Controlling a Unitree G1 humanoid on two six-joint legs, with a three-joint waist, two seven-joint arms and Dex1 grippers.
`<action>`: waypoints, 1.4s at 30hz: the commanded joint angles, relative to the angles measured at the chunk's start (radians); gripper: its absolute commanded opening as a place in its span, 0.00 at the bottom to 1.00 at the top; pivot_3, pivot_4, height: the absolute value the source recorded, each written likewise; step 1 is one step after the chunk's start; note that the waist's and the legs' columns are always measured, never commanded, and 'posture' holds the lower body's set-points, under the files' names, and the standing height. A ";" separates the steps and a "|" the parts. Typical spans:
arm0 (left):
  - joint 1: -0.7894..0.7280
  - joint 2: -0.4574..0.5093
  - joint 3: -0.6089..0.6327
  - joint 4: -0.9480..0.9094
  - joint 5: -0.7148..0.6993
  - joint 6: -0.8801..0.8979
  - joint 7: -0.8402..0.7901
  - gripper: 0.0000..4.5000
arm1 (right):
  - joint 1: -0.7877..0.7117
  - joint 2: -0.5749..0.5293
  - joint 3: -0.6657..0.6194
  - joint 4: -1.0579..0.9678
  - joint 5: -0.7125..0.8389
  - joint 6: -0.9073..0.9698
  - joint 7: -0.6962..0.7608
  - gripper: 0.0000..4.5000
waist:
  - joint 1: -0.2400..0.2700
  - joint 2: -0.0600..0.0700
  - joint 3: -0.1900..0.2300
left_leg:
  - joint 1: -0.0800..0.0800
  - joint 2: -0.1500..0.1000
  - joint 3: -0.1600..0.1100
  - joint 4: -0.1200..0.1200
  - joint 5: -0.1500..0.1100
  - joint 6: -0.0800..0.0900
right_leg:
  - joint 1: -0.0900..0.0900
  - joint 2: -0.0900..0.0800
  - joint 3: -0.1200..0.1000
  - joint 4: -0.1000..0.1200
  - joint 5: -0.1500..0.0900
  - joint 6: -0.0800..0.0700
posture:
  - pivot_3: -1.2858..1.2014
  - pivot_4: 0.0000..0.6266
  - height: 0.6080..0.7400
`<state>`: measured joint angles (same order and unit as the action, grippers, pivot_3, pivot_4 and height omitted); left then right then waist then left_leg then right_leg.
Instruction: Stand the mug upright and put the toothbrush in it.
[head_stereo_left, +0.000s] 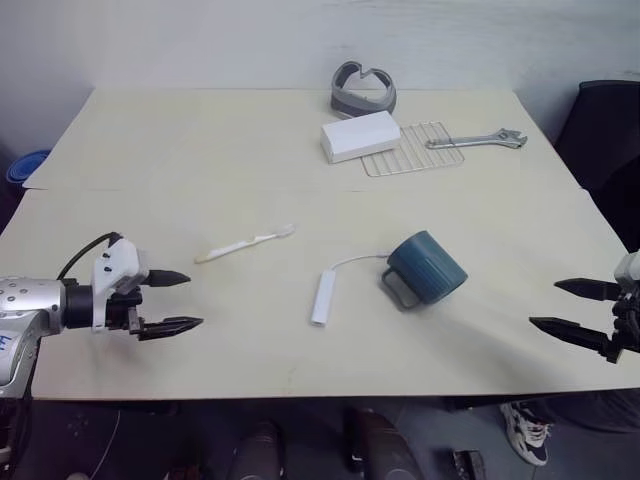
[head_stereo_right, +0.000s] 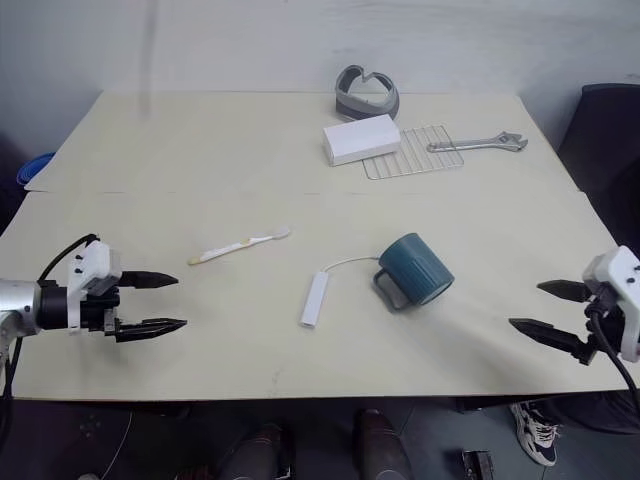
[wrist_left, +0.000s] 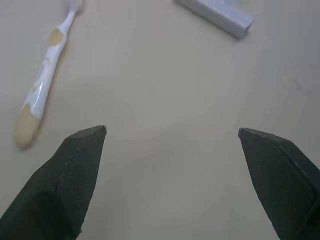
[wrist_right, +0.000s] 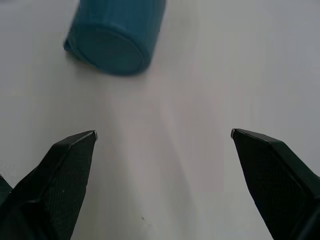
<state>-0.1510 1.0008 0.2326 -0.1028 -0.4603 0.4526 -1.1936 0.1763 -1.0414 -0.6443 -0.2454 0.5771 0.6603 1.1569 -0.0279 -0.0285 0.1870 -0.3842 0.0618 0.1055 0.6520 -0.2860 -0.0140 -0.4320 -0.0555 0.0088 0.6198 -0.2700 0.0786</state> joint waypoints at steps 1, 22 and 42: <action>-0.081 -0.015 -0.033 -0.076 -0.058 0.039 -0.014 1.00 | 0.050 0.034 -0.107 -0.245 0.193 0.175 -0.042 1.00 | 0.001 0.000 0.000 | 0.000 0.000 0.000 0.000 0.000 0.000 | 0.000 0.000 0.000 0.000 0.000 0.001 | 0.52 0.24 1.00; -0.568 -0.311 -0.471 0.110 0.191 0.100 0.086 1.00 | 0.204 0.151 0.055 -0.668 0.276 0.171 -0.401 1.00 | 0.024 -0.004 -0.001 | -0.003 0.000 -0.008 0.010 -0.001 -0.002 | 0.003 0.012 0.000 0.000 0.000 0.000 | 0.52 0.24 1.00; -1.100 -0.828 -0.694 1.062 0.603 -0.204 0.211 1.00 | 0.264 0.173 -0.152 -0.697 0.269 0.133 -0.423 1.00 | 0.027 -0.006 0.000 | -0.008 -0.002 -0.012 0.011 -0.002 0.000 | 0.002 0.012 -0.002 -0.001 0.001 0.003 | 0.52 0.24 1.00</action>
<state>-1.2218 0.1804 -0.4542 0.9364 0.1155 0.2734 -0.9864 0.4401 -0.8828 -0.7887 -0.9127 0.8407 0.8080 0.7498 -0.0011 -0.0349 0.1866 -0.3918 0.0597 0.0939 0.6627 -0.2881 -0.0140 -0.4297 -0.0437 0.0075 0.6182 -0.2693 0.0816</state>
